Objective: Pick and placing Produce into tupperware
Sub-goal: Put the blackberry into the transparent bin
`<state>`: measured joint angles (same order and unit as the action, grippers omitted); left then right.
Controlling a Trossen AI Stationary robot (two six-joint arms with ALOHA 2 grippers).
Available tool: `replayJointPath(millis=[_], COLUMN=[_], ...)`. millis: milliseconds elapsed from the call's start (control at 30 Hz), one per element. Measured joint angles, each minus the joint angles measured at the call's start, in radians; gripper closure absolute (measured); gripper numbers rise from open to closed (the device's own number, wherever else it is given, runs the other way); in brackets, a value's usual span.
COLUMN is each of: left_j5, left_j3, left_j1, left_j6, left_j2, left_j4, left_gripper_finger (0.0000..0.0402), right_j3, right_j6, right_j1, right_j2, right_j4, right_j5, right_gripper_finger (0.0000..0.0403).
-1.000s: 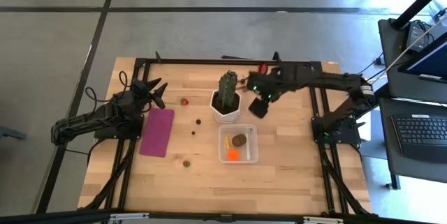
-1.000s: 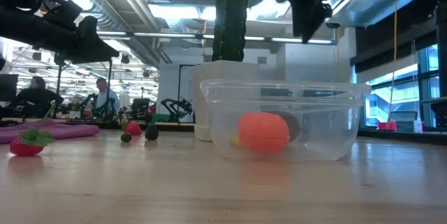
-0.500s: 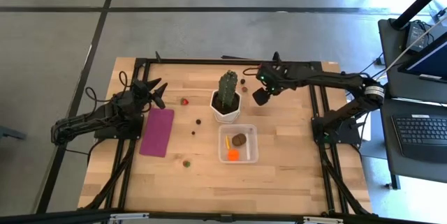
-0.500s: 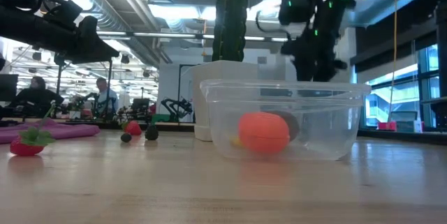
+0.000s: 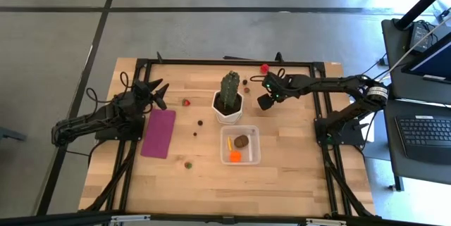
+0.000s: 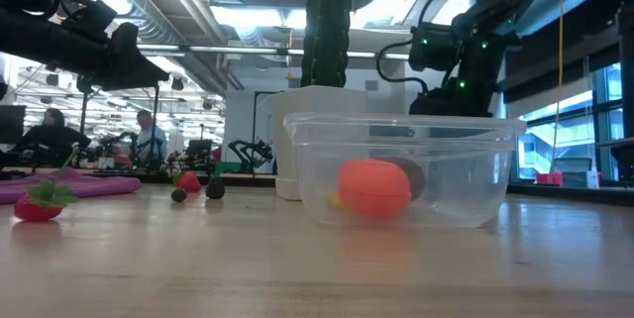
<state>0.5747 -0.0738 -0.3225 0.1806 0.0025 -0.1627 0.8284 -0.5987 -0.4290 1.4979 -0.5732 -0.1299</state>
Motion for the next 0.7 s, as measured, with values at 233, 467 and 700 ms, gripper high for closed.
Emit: replayJointPath(millis=[233,467,700], left_j5=[0.000,0.000,0.000], left_j3=[0.000,0.000,0.000], left_j1=[0.000,0.000,0.000], left_j6=[0.000,0.000,0.000], left_j2=[0.000,0.000,0.000], left_j4=[0.000,0.000,0.000], left_gripper_finger=[0.0225,0.0225,0.0225], right_j3=[0.000,0.000,0.000], right_j6=[-0.003,0.006,0.030], right_j1=[0.000,0.000,0.000], right_j2=[0.000,0.000,0.000], right_j4=[0.009,0.010,0.020], right_j5=[0.000,0.001,0.000], right_gripper_finger=[0.0166,0.0148,0.0087])
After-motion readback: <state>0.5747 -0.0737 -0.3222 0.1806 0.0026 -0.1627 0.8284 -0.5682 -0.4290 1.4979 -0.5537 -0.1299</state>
